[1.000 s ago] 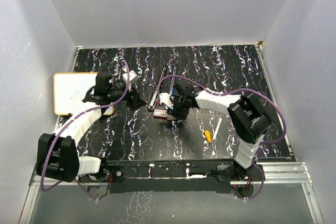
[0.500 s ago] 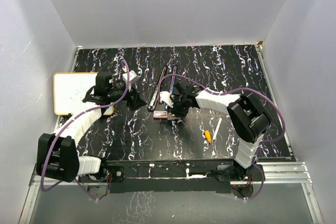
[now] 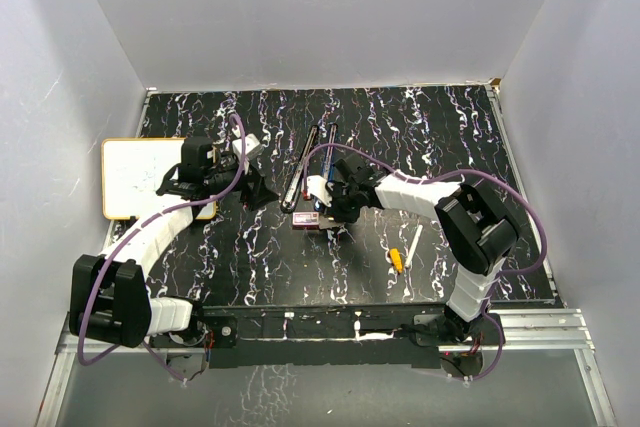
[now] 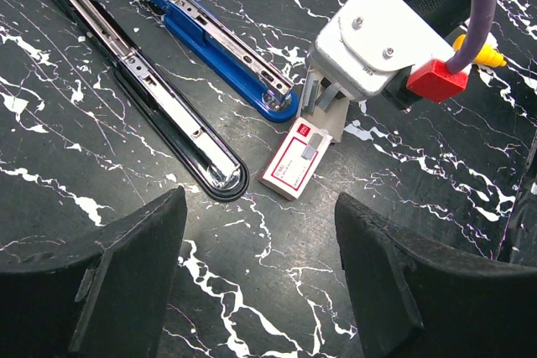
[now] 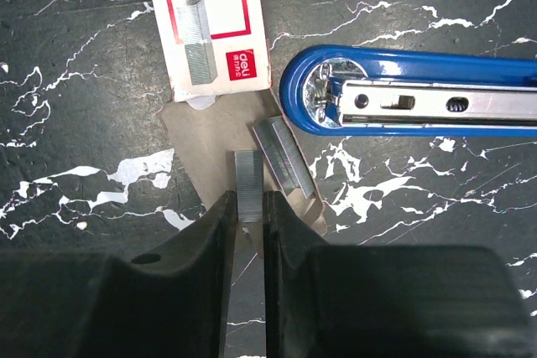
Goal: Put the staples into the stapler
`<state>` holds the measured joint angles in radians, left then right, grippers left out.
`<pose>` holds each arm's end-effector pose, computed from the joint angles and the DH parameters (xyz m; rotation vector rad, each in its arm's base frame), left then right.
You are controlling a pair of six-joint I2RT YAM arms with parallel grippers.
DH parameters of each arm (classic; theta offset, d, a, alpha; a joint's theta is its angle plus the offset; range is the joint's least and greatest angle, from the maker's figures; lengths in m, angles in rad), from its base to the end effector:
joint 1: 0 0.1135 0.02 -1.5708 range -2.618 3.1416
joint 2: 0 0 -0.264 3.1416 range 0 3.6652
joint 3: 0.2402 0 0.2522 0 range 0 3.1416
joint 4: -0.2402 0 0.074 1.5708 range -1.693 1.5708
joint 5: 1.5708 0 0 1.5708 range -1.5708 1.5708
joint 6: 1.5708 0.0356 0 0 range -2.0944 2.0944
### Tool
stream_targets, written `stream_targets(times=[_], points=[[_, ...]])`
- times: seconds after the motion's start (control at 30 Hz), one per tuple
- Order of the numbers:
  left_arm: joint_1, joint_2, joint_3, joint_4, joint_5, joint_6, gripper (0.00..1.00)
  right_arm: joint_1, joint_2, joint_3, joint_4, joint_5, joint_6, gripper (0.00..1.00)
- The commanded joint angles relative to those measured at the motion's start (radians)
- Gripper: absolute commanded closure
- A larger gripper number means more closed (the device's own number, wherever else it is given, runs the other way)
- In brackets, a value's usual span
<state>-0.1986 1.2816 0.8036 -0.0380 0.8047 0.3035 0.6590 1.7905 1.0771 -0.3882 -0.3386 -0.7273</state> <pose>0.2652 -0.0795 0.2584 0.9476 1.7594 -0.7651 0.2700 0.2241 0.1603 -1.7639 1.9554 0.4280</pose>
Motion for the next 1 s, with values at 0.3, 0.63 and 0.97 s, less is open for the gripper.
stream_targets(times=[0.3,0.63,0.97], points=[[0.007,-0.044,0.0,0.004,0.036,0.011,0.3,-0.006,-0.038,0.064,-0.103,-0.082,0.032,0.87],[0.007,-0.038,0.007,0.006,0.031,0.002,0.3,-0.013,-0.078,0.078,-0.098,-0.131,0.05,0.87],[0.008,-0.022,0.013,0.026,0.041,-0.035,0.3,-0.034,-0.089,0.097,-0.05,-0.199,0.113,0.87]])
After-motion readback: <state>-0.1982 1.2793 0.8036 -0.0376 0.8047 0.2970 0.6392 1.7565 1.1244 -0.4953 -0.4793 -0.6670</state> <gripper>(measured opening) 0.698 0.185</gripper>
